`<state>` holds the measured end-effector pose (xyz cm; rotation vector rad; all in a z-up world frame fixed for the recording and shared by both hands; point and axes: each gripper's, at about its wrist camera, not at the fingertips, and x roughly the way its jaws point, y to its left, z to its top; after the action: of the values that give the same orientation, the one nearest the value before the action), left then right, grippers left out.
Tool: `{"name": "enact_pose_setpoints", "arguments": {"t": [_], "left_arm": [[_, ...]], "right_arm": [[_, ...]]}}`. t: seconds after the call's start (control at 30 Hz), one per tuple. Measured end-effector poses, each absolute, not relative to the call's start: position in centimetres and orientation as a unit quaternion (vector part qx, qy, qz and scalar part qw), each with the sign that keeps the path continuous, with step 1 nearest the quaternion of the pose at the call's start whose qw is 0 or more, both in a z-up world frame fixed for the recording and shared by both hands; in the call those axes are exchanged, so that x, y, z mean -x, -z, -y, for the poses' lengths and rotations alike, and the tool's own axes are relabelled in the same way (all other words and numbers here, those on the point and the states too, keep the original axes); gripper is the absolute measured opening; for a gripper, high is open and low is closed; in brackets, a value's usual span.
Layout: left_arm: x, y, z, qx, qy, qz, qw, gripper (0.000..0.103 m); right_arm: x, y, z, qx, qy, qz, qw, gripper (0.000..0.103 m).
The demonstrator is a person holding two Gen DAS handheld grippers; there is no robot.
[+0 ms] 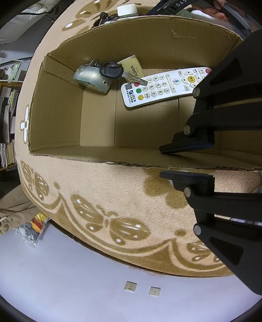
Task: Organize rigid objects
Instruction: 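Grasp the white rectangular plastic device with the right tool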
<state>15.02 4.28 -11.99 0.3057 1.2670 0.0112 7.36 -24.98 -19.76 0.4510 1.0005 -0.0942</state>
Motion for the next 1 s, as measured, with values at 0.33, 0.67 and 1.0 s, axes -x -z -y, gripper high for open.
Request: {"name": "enact_pose_setpoints", "arguments": {"t": [0.33, 0.67, 1.0], "left_arm": [[-14.9, 11.9, -4.4, -0.144, -0.005, -0.589, 0.795, 0.018], [-14.9, 11.9, -4.3, -0.144, -0.005, -0.589, 0.795, 0.018], [-14.9, 11.9, -4.6, -0.137, -0.005, -0.591, 0.795, 0.019]], "right_arm": [[-7.6, 20.1, 25.2, -0.229, 0.044, -0.469, 0.852, 0.054], [-7.4, 19.6, 24.5, -0.197, 0.062, -0.462, 0.863, 0.053], [-7.1, 19.1, 24.6, -0.19, 0.066, -0.455, 0.867, 0.053]]}}
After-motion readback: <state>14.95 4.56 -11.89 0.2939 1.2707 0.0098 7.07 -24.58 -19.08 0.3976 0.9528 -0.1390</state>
